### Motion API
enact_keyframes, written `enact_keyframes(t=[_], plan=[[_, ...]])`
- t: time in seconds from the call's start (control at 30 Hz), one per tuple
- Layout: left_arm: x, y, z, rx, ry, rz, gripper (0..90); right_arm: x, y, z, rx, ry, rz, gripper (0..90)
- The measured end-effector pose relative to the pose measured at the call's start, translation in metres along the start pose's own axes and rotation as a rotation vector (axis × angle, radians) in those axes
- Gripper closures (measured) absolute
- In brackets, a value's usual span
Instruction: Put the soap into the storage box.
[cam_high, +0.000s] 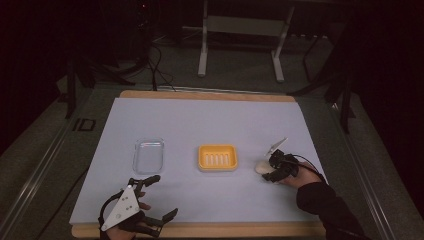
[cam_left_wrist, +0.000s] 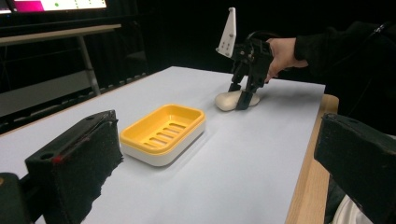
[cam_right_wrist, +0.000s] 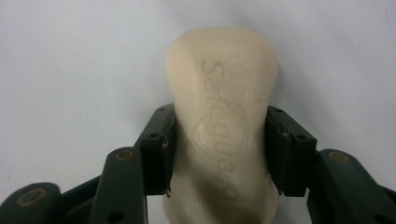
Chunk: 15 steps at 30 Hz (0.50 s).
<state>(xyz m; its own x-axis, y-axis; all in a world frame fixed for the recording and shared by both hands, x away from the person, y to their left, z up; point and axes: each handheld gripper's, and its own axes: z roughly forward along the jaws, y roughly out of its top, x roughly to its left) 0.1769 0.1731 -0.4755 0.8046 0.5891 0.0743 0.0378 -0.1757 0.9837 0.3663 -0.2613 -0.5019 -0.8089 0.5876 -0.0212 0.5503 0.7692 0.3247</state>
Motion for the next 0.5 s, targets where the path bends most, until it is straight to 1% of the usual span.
enact_keyframes(t=[0.1, 0.17, 0.23, 0.27, 0.37, 0.4, 0.43, 0.5], plan=[[0.0, 0.0, 0.0, 0.002, 0.0, 0.001, 0.7, -0.003, 0.001, 0.0, 0.002, 0.009, 0.018, 48.9], [0.0, 0.0, 0.0, 0.002, 0.002, 0.002, 0.7, -0.005, 0.0, -0.001, -0.002, 0.001, 0.028, 48.9], [0.0, 0.0, 0.0, 0.003, 0.003, 0.003, 0.7, -0.01, 0.0, -0.004, -0.013, 0.023, 0.053, 49.0], [0.0, 0.0, 0.0, 0.004, 0.003, 0.002, 0.7, -0.011, 0.001, -0.006, -0.015, 0.025, 0.053, 49.0], [0.0, 0.0, 0.0, 0.004, 0.001, 0.002, 0.7, -0.013, 0.002, -0.011, -0.008, 0.007, 0.041, 49.1], [0.0, 0.0, 0.0, 0.004, 0.001, 0.003, 0.7, -0.014, 0.002, -0.013, -0.01, 0.006, 0.038, 49.1], [0.0, 0.0, 0.0, 0.003, 0.001, 0.002, 0.7, -0.016, 0.002, -0.014, -0.01, 0.007, 0.046, 49.1], [0.0, 0.0, 0.0, 0.003, 0.001, 0.003, 0.7, -0.019, 0.002, -0.017, -0.004, 0.011, 0.036, 49.0]])
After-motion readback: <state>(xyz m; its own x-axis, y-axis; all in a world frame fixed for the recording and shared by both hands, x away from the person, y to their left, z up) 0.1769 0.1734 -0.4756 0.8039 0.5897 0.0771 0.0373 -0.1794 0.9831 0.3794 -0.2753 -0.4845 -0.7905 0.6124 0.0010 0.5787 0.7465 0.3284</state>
